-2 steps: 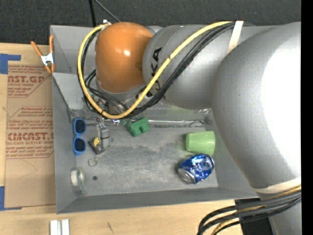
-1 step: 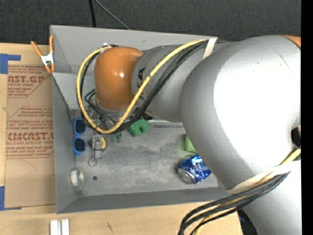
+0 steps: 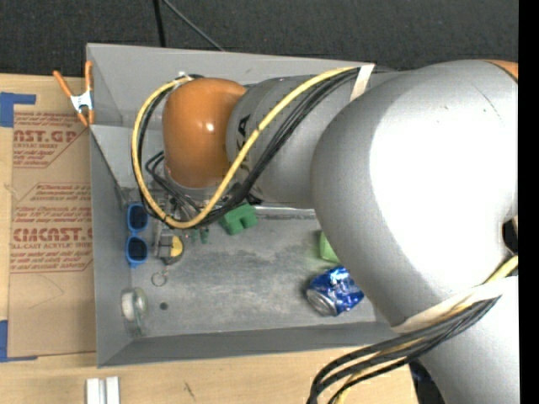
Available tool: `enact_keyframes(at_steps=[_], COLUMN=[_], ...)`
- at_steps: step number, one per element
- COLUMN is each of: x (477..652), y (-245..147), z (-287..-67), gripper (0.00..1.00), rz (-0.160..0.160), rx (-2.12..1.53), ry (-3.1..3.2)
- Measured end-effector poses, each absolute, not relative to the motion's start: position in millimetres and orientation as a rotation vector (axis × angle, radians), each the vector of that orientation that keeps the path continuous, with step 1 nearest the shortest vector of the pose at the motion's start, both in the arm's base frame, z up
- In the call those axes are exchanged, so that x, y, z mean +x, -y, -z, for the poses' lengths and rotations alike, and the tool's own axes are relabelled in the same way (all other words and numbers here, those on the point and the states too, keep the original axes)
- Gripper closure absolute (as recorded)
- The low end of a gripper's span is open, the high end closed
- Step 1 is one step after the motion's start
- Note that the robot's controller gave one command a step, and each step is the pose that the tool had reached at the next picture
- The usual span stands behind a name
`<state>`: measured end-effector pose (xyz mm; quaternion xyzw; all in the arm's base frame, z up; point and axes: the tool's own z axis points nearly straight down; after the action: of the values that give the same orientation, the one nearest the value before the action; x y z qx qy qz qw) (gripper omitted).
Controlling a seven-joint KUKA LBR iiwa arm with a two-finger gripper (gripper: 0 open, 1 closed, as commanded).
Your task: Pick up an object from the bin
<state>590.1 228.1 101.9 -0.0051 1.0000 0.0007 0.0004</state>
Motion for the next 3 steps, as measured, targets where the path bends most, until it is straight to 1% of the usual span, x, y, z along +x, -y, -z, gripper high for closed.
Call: enact_keyframes(at_steps=[1,2,3], x=[575.4,567.4,522.3], y=[-189.1,-216.8,-225.9], z=[-190.3,-148.3,-142.2], gripper=[1.0,1.0,1.0], rz=[-0.003,0.001,0.0], rx=[-0.033,0.371,-0.127], ry=[-3.132,-3.121,-3.14])
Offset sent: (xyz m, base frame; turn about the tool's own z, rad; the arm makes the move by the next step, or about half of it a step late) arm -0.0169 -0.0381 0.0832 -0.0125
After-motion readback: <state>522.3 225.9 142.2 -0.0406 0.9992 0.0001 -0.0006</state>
